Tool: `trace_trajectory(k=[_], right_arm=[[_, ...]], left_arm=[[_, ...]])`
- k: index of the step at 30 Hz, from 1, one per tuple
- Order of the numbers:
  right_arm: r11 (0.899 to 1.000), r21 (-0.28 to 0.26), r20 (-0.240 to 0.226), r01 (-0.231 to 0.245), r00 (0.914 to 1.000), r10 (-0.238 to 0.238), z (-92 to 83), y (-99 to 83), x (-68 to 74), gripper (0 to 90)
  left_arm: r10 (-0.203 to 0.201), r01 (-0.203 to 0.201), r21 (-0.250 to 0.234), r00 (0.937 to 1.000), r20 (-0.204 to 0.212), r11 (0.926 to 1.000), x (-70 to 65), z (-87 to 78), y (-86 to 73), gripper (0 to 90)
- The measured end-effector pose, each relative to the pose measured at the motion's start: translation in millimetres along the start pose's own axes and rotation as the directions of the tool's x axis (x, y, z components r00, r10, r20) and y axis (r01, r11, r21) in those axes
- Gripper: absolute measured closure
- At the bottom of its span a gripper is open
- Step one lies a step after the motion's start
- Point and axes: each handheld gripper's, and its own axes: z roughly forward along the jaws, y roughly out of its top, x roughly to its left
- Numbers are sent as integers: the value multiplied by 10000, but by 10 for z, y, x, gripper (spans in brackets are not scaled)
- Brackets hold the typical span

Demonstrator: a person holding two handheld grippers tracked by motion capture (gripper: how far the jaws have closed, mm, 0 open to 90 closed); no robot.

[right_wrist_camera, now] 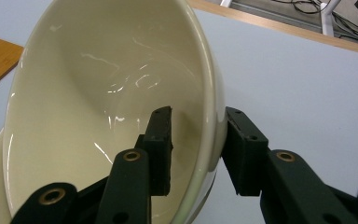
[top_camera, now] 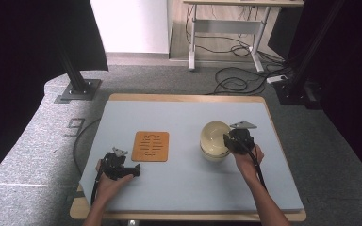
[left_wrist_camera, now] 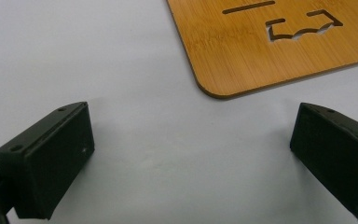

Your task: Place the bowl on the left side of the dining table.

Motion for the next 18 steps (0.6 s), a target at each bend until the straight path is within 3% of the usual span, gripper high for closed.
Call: trace_trajectory(k=[6, 18], right_arm=[[9999, 125, 209, 79, 9997, -82, -10, 18, -22, 752], [9986, -98, -87, -519, 9986, 519, -19, 29, -67, 776]], left_arm=[[-5, 5, -4, 10000, 0, 10000, -1, 0, 0, 0], [-21, 21, -12, 10000, 5, 10000, -1, 1, 0, 0]])
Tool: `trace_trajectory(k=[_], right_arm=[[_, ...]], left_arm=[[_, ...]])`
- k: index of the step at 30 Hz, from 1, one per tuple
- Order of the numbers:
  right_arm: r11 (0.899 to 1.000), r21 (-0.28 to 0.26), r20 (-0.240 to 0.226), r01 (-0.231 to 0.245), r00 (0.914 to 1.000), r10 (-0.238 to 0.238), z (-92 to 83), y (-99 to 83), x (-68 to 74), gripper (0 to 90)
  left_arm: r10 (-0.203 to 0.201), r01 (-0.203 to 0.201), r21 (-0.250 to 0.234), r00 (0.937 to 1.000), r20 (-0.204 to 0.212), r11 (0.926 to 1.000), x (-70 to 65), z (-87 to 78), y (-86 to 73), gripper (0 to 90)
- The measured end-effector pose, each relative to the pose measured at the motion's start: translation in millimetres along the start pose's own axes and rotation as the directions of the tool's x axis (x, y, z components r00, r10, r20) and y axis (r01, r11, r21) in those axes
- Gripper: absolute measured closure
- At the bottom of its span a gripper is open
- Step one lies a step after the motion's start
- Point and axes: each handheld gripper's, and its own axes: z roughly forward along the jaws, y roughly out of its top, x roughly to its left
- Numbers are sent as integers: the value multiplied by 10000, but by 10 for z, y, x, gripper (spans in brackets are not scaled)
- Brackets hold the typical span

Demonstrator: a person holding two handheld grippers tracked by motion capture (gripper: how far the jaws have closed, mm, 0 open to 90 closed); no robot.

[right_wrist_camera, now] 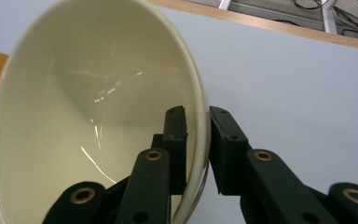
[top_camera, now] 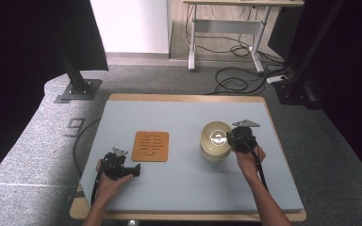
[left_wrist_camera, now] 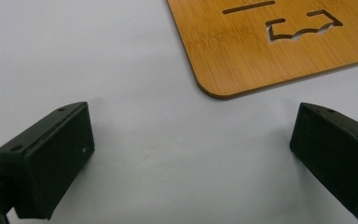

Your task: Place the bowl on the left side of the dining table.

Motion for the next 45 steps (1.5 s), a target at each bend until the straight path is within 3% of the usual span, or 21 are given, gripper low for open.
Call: trace_trajectory(k=[7, 21, 45], right_arm=[[9982, -193, -317, -564, 9979, 558, 3, 21, -51, 792], [9977, -453, -243, -509, 9985, 499, -22, 35, -69, 820], [9869, -1038, -750, -1236, 9904, 1162, -207, 35, -231, 821]], left_arm=[[25, -25, 26, 10000, 4, 10000, 2, -2, 0, 0], [16, -16, 22, 10000, 5, 10000, 2, -1, 1, 0], [14, -14, 22, 10000, 2, 10000, 1, -1, 1, 0]])
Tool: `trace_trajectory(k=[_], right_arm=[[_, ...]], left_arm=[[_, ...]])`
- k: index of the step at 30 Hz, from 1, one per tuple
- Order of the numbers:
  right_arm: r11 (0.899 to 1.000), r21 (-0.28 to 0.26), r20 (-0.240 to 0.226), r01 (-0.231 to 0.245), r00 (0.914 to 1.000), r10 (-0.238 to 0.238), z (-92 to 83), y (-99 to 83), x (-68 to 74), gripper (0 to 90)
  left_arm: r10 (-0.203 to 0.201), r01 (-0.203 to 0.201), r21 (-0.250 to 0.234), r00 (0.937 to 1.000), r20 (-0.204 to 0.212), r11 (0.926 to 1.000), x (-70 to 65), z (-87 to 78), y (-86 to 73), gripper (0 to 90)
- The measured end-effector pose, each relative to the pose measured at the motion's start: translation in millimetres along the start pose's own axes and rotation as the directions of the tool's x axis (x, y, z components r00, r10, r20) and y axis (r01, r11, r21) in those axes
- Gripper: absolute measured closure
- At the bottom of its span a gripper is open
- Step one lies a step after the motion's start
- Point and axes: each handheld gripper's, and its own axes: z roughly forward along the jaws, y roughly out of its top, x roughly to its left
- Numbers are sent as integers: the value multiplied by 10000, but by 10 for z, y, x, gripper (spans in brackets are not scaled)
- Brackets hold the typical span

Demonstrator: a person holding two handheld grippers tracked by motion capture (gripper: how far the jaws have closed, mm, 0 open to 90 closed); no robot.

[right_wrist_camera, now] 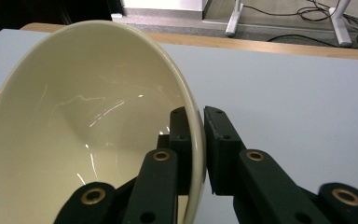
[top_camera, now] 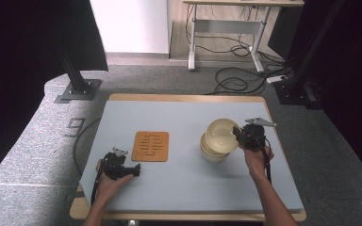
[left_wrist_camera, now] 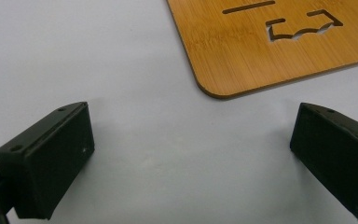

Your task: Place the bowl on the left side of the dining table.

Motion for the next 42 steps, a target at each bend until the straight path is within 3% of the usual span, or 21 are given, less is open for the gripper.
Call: trace_trajectory(k=[19, 42], right_arm=[[9997, -195, -515, -175, 9985, 164, -62, 35, 29, 821], [9991, -386, -699, -155, 9975, 128, -115, 111, 90, 824]], left_arm=[[-2, 2, -2, 10000, -5, 10000, 0, 0, 0, 0], [10, -10, 4, 10000, -6, 10000, 0, -1, 0, 0]])
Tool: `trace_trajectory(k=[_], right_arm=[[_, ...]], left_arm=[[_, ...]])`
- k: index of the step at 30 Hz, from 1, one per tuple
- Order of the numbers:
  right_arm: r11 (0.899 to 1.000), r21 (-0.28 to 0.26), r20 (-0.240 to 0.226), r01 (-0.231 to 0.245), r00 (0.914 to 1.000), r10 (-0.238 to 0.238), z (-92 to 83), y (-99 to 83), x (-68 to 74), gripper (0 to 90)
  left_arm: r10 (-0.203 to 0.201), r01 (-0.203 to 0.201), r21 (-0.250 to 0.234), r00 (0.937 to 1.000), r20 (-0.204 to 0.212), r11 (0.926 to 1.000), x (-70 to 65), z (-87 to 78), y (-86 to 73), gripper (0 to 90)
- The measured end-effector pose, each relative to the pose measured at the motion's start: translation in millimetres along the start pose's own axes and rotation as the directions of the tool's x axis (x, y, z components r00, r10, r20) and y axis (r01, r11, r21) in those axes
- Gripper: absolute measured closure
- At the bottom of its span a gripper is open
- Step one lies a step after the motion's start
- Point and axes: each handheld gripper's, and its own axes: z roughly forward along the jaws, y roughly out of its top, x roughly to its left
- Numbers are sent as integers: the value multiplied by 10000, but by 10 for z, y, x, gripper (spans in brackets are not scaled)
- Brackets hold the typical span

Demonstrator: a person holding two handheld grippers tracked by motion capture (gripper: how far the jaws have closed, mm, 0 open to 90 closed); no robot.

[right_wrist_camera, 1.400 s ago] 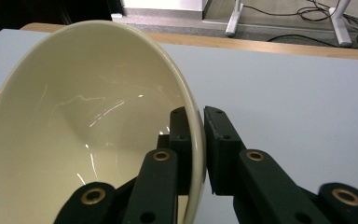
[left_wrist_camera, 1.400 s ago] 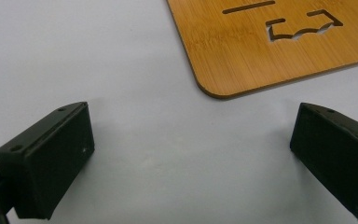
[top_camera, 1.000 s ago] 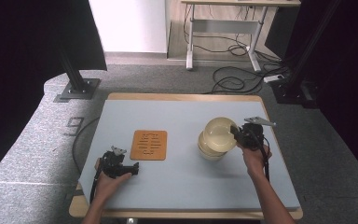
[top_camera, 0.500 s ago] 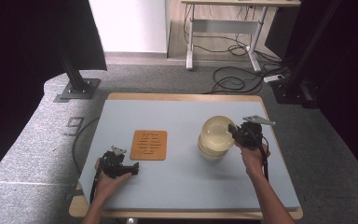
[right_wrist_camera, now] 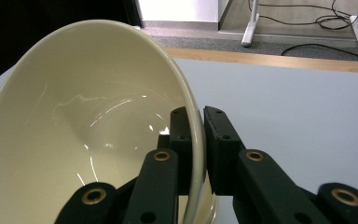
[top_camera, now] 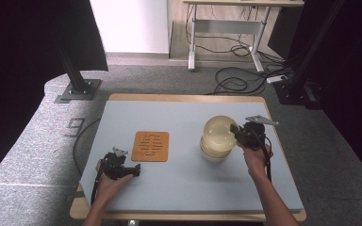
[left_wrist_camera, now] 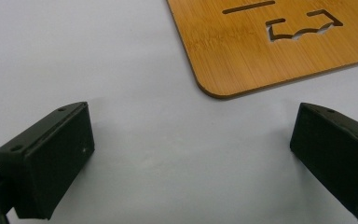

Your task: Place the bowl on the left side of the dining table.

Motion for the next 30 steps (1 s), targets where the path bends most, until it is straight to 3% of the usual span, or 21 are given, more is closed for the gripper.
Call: trace_trajectory(k=[30], right_arm=[[10000, -90, -500, 0, 9988, -5, 28, 71, 188, 824]], left_arm=[[2, -2, -2, 10000, 1, 10000, 0, 0, 0, 0]])
